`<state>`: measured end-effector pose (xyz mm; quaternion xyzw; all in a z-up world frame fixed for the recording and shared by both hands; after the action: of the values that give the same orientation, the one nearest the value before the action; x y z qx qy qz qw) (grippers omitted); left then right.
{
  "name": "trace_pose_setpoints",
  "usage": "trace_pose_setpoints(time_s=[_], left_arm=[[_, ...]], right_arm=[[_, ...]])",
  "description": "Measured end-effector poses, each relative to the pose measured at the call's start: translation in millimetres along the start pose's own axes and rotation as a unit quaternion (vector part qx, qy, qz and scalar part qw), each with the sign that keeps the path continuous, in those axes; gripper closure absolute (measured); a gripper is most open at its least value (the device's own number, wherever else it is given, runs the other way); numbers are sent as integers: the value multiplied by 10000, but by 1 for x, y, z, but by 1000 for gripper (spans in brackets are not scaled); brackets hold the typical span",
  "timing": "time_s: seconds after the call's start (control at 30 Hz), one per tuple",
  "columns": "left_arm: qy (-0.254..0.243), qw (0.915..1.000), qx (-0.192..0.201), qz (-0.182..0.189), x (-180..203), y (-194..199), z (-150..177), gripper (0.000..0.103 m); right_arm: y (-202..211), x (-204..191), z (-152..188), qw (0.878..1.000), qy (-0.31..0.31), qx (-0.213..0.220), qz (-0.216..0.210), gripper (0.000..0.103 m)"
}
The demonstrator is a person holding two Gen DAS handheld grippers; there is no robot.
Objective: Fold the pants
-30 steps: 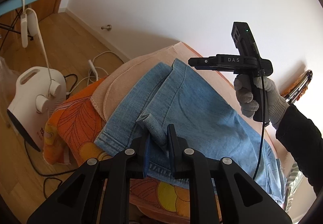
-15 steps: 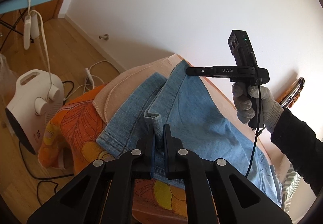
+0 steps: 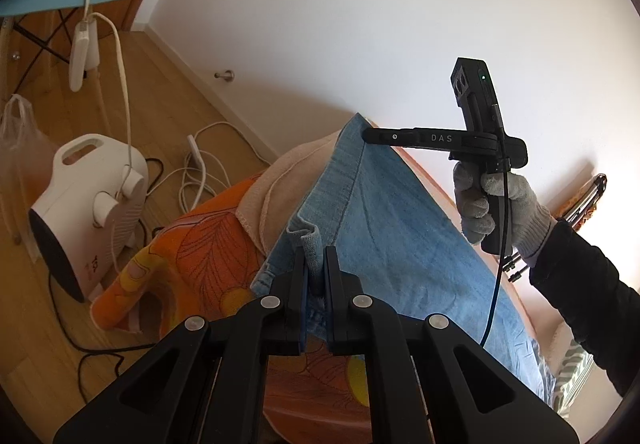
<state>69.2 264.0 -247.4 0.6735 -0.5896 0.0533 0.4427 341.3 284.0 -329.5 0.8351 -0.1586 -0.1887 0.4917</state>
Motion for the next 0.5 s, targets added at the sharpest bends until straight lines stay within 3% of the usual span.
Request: trace_pose_setpoints(time_s=[0.17,0.23,0.27,0.5], left_arm=[[-94,9997,-193,-141,-6,-10,7,97],[-160,9992,-231,-275,-6,-8,6,93],[-182,9989,-265,-346,-7,-6,5,89],[-400,9974,-185,-575,0,19,-9,88]], right_arm=[[-15,9,12,9998,-157,-135,43,100],[-9,17,13,9989,-222,-166,382,83],[0,20,12,9985,-272,-102,459,65],[109,47,38,9939,-681,576,653,67]])
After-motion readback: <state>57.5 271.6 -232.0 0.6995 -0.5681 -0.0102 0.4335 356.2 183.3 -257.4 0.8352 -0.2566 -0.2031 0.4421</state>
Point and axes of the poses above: each gripper's, at about its wrist camera, not at the fingertips, and y roughly against the way its jaws point, x to its right, z to its underside, the point moved 8 cm from there along -y, roughly the way its jaws point
